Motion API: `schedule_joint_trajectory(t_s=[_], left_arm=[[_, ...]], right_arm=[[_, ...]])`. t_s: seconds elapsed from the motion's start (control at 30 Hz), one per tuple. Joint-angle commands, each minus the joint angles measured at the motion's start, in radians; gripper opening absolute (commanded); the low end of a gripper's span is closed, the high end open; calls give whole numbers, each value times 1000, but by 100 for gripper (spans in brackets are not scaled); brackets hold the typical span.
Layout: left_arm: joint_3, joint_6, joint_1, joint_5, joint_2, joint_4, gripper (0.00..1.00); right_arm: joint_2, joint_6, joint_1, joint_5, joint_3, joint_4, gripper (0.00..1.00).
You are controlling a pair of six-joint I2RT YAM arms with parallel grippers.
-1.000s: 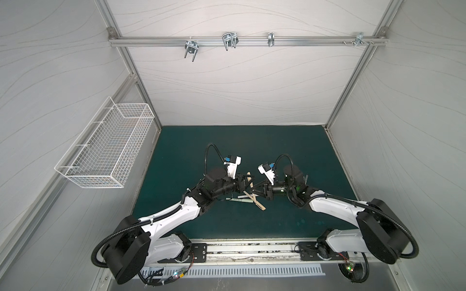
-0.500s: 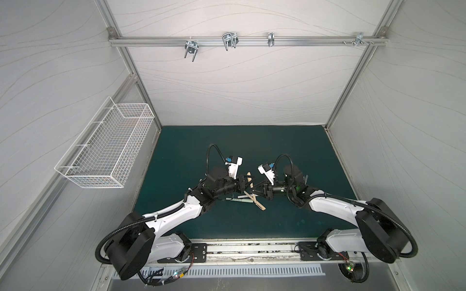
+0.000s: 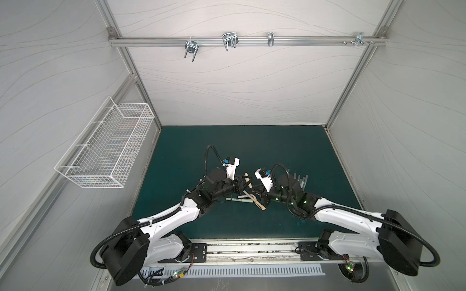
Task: Open the pen caps
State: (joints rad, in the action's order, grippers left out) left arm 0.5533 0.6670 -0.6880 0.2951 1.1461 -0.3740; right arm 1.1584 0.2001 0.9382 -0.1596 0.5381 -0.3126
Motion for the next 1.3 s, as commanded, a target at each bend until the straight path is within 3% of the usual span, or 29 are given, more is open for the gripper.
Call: schedule_joint_trajectory(t_s=[0.0, 0.03, 0.17, 0.27, 0.43, 0.57, 0.67, 0.73, 0.87, 0.97, 1.03, 1.1, 1.2, 1.27], left_arm=[[-5, 37, 40, -105, -11, -19, 0], [-8, 39, 42, -103, -16, -22, 0], [-25, 32, 52, -92, -39, -39, 0], [-41, 29, 55, -87, -61, -88, 0], [-44, 25, 59, -85, -76, -86, 0], [-40, 30, 60, -85, -74, -80, 0], [-38, 33, 61, -95, -74, -74, 0], [-38, 36, 63, -103, -78, -68, 0], [-38, 39, 65, -113, -84, -59, 0], [-39, 38, 66, -118, -90, -59, 0], [-43, 38, 67, -119, -93, -58, 0], [-44, 38, 68, -119, -96, -59, 0], [-46, 40, 70, -116, -95, -61, 0], [-46, 38, 73, -113, -95, -63, 0]], right_arm=[[-33, -112, 40, 88, 14, 49, 0], [-32, -111, 37, 51, 14, 42, 0], [-9, -57, -76, -353, 17, 15, 0], [45, 0, -159, -587, 30, -20, 0], [106, 46, -220, -761, 39, -74, 0], [95, 45, -228, -737, 33, -70, 0], [60, 20, -203, -607, 35, -10, 0], [21, -38, -142, -411, 45, 71, 0], [-34, -168, 62, 119, 63, 163, 0], [-44, -200, 144, 347, 61, 156, 0], [-50, -200, 153, 349, 59, 155, 0], [-54, -217, 152, 272, 58, 163, 0], [-47, -252, 116, 23, 62, 188, 0], [-22, -239, 48, -201, 70, 194, 0]])
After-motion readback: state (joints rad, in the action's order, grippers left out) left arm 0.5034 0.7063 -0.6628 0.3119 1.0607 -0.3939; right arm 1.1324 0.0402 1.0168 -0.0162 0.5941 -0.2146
